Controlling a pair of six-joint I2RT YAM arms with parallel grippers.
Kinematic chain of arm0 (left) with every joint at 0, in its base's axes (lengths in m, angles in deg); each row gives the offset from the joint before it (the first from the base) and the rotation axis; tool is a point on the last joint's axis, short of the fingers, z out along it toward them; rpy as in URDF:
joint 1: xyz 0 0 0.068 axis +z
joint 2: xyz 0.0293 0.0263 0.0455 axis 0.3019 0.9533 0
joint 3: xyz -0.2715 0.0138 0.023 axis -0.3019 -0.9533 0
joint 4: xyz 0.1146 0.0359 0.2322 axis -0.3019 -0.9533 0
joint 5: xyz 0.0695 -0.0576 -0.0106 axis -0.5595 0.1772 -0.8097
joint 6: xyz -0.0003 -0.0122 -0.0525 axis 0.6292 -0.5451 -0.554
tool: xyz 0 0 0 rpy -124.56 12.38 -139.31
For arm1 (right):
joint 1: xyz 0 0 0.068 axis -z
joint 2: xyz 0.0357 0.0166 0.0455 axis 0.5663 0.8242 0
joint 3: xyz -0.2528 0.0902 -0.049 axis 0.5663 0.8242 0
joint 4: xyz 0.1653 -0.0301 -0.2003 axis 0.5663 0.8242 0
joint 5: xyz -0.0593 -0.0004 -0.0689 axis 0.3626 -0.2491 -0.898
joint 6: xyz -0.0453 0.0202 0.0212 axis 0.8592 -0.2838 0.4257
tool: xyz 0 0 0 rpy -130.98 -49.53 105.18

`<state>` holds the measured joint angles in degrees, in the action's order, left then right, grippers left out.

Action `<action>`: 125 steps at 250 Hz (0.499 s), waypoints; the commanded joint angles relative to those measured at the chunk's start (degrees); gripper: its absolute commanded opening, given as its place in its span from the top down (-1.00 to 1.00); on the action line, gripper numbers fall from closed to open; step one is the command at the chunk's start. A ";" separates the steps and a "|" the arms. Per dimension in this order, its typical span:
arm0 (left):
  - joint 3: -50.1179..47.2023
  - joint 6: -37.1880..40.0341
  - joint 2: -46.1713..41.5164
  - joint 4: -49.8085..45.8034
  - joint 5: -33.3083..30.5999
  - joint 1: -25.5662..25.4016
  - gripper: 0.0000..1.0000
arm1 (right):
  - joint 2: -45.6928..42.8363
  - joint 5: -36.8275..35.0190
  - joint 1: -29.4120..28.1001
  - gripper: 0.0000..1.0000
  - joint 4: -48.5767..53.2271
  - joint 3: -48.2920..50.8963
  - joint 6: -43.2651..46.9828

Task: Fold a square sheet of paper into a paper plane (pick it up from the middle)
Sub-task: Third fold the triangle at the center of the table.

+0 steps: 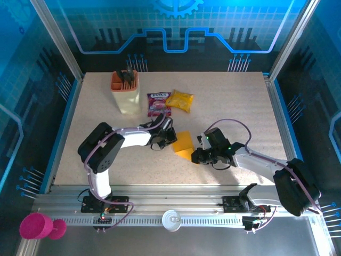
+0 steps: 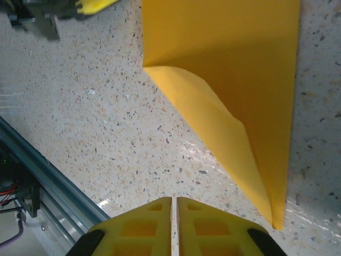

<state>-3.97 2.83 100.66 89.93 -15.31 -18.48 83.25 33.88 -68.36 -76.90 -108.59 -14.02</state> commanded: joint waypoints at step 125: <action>-6.11 12.14 -17.53 -6.63 -13.95 -12.95 0.82 | 1.31 -4.65 -0.13 0.90 -2.89 1.41 -1.33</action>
<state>-10.75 2.76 86.37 82.90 -28.29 -27.97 87.60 31.28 -68.51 -79.76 -108.51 -14.80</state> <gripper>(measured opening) 0.090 0.057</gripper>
